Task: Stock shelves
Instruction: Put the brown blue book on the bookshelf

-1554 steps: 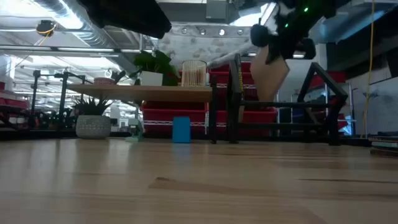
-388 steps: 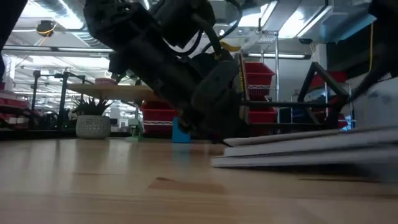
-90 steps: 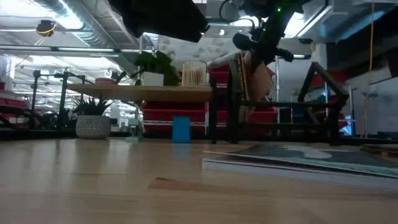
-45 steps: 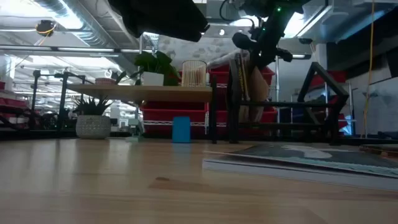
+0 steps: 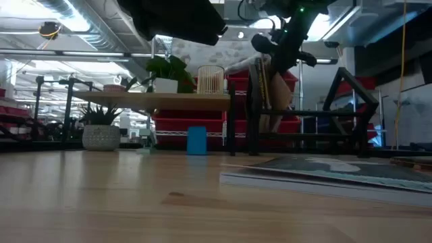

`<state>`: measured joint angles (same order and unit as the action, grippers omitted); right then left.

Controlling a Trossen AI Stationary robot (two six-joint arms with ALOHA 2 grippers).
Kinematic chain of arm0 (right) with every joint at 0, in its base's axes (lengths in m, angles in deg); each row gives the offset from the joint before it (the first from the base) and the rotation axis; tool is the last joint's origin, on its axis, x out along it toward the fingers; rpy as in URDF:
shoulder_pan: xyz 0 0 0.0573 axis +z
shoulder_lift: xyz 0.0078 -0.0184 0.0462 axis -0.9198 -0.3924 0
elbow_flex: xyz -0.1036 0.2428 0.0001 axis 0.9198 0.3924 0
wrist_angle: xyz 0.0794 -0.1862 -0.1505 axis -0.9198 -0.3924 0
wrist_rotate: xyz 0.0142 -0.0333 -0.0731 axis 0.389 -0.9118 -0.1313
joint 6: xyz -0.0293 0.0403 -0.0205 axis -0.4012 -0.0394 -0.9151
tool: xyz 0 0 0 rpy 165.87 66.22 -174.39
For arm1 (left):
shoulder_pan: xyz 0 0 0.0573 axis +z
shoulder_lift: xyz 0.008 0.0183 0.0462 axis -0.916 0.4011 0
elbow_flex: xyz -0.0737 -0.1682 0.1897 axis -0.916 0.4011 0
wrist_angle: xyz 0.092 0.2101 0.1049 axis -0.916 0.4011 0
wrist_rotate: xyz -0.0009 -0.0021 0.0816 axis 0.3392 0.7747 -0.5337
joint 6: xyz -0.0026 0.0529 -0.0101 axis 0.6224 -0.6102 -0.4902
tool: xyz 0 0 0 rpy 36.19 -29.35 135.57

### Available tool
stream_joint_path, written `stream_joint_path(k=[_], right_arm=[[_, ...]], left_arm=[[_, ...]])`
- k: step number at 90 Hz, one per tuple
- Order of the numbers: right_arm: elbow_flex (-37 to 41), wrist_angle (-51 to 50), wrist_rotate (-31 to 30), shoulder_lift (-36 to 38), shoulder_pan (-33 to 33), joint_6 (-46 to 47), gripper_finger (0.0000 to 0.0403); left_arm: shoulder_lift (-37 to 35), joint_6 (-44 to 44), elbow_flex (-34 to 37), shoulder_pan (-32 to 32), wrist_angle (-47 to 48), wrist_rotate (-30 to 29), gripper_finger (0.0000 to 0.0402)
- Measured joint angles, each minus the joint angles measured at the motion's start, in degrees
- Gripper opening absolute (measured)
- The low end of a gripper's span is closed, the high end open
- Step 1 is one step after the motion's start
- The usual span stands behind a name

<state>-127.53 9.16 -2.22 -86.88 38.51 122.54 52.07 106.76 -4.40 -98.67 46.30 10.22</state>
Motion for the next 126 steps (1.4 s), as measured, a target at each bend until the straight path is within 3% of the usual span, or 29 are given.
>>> stream_joint_path(k=[57,126], right_arm=[[0.0,2.1,-8.0,0.0,1.2,-1.9,0.0001],[-0.2,2.5,-8.1,-2.9,1.1,-2.2,0.0008]], left_arm=[[0.0,0.1,0.0,0.0,0.0,0.0,0.0153],[0.0,0.4,0.0,0.0,0.0,0.0,0.0153]])
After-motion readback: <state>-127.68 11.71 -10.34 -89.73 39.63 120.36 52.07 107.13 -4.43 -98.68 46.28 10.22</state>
